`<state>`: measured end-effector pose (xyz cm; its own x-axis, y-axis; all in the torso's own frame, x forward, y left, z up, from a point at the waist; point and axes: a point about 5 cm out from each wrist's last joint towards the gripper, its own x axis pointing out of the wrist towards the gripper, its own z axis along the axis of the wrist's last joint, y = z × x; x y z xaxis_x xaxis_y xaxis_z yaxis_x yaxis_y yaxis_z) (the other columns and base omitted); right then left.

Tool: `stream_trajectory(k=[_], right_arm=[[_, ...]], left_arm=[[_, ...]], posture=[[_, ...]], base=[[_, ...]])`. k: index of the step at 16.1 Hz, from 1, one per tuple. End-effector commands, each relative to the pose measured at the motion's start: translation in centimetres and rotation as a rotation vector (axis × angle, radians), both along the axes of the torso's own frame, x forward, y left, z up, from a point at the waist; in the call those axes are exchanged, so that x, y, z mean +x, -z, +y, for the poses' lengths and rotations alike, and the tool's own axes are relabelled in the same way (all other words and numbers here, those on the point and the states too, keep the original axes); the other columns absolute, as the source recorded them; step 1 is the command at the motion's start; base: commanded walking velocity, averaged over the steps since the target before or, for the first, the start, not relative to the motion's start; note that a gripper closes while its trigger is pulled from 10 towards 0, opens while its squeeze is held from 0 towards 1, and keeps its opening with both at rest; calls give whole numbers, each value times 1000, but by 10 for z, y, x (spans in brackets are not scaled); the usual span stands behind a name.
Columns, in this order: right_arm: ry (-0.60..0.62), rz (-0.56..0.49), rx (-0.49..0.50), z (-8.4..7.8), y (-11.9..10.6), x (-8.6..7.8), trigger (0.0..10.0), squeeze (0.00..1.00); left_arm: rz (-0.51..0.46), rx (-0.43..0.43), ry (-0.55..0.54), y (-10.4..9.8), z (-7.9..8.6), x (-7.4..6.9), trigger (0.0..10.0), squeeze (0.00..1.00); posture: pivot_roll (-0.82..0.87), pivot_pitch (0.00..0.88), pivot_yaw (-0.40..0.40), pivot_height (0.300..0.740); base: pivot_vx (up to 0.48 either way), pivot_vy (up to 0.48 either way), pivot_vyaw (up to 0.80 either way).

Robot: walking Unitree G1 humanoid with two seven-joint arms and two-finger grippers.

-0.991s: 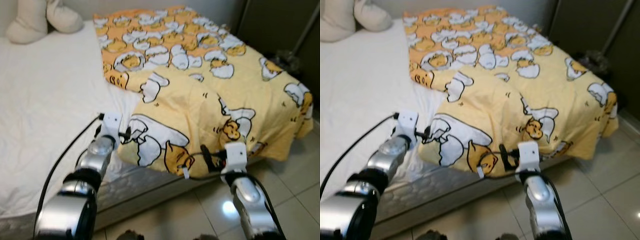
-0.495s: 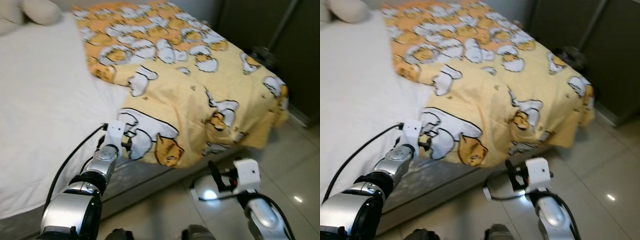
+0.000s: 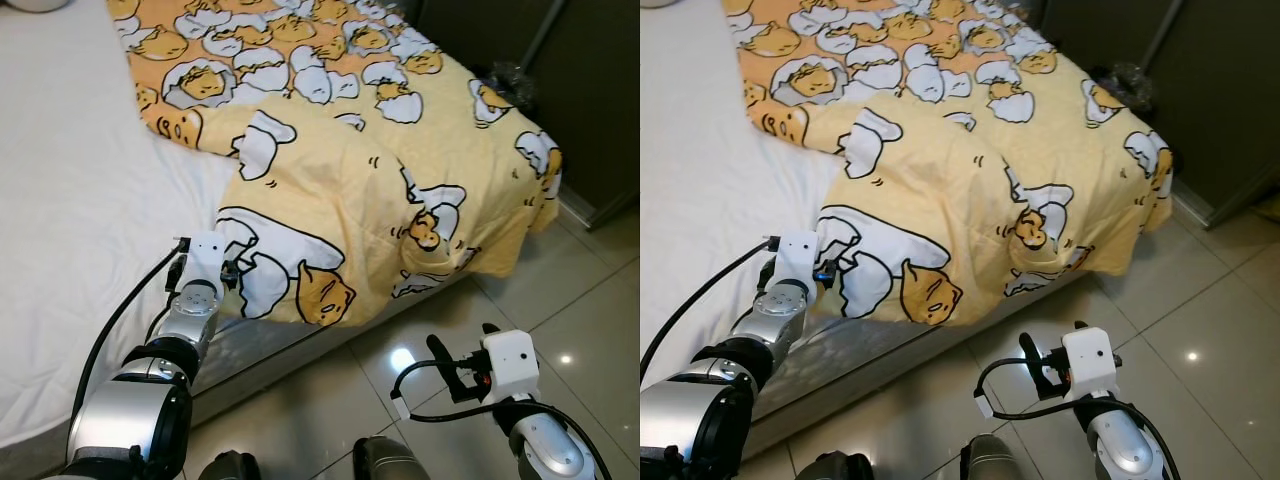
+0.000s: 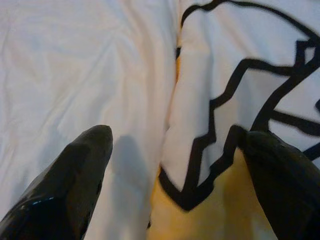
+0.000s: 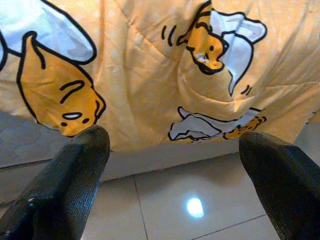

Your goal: Clean up the room

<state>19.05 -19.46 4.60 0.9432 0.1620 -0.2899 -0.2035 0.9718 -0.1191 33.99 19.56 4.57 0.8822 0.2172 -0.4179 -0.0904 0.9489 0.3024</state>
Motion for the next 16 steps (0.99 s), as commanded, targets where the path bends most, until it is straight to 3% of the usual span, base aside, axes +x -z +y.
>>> stream_trajectory(k=[1, 3, 6, 8, 9, 13, 16], right_arm=[[0, 10, -8, -1, -1, -3, 10000, 0], [-5, 20, -6, 1, -2, -5, 10000, 0], [-7, 25, -4, 0, -2, -5, 10000, 0], [-17, 35, -3, 1, -1, -5, 10000, 0], [-24, 40, -3, 2, -1, -4, 10000, 0], [-23, 35, -10, 1, -3, 0, 10000, 0], [-12, 34, -9, 1, -4, 1, 10000, 0]], left_arm=[[56, 0, 0, 13, 1, -9, 10000, 0], [85, -56, 7, 21, -4, -15, 10000, 0], [88, -56, 62, 21, -13, -14, 10000, 0], [204, -59, 87, 36, -18, -25, 10000, 0], [216, -95, 51, 38, -19, -26, 0, 0], [110, -180, 11, 16, -25, -7, 0, 0], [98, -200, 38, 12, -27, -4, 0, 0]], posture=[[-386, 173, -32, 714], [-382, 174, -30, 714], [-375, 173, -30, 714], [-361, 172, -38, 714], [-365, 171, -41, 714], [-391, 163, -37, 714], [-392, 160, -35, 714]], base=[[0, 0, 0], [0, 0, 0], [0, 0, 0], [0, 0, 0], [0, 0, 0], [0, 0, 0], [0, 0, 0]])
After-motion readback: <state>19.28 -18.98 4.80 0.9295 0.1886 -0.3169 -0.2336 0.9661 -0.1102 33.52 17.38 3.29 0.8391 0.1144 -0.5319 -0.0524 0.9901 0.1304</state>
